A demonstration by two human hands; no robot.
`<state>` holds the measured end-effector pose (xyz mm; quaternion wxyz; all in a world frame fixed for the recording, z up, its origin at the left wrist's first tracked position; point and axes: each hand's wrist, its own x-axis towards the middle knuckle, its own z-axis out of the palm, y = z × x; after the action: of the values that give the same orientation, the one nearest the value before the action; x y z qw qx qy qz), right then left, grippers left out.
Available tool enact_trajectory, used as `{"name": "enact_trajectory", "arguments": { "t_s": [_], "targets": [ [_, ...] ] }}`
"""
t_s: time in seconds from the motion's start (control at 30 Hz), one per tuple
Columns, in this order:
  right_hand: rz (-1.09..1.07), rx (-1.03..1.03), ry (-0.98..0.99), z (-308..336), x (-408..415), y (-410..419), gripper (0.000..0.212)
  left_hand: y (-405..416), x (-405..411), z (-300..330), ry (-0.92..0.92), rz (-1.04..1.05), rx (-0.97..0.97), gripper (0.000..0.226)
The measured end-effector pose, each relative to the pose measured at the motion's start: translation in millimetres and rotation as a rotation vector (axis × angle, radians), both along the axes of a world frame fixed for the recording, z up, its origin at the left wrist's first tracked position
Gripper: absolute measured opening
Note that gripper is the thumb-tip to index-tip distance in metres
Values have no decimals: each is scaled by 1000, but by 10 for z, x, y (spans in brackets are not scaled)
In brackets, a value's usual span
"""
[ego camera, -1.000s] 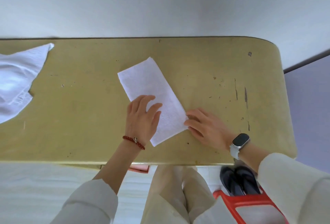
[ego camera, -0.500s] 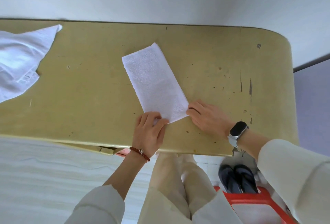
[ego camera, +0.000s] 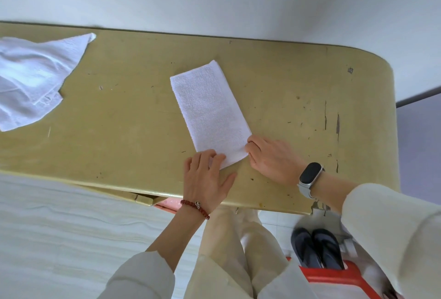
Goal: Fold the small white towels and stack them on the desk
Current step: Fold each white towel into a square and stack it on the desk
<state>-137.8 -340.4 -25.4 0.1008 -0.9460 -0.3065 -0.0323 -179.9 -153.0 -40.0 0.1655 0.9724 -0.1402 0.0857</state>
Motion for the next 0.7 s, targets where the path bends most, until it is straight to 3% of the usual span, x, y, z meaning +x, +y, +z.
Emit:
{"name": "enact_trajectory", "arguments": {
  "t_s": [0.07, 0.17, 0.43, 0.57, 0.7],
  "targets": [
    [-68, 118, -5, 7, -62, 53, 5, -24, 26, 2, -41, 2, 30, 28],
    [-110, 172, 5, 34, -98, 64, 4, -29, 83, 22, -93, -28, 2, 21],
    [-95, 238, 150, 122, -208, -4, 21, 136, 161, 302, 108, -111, -170, 22],
    [-190, 351, 263, 353, -101, 16, 23, 166, 270, 583, 420, 107, -422, 14],
    [-422, 618, 527, 539, 195, 223, 13, 194, 581, 660, 518, 358, -666, 22]
  ]
}}
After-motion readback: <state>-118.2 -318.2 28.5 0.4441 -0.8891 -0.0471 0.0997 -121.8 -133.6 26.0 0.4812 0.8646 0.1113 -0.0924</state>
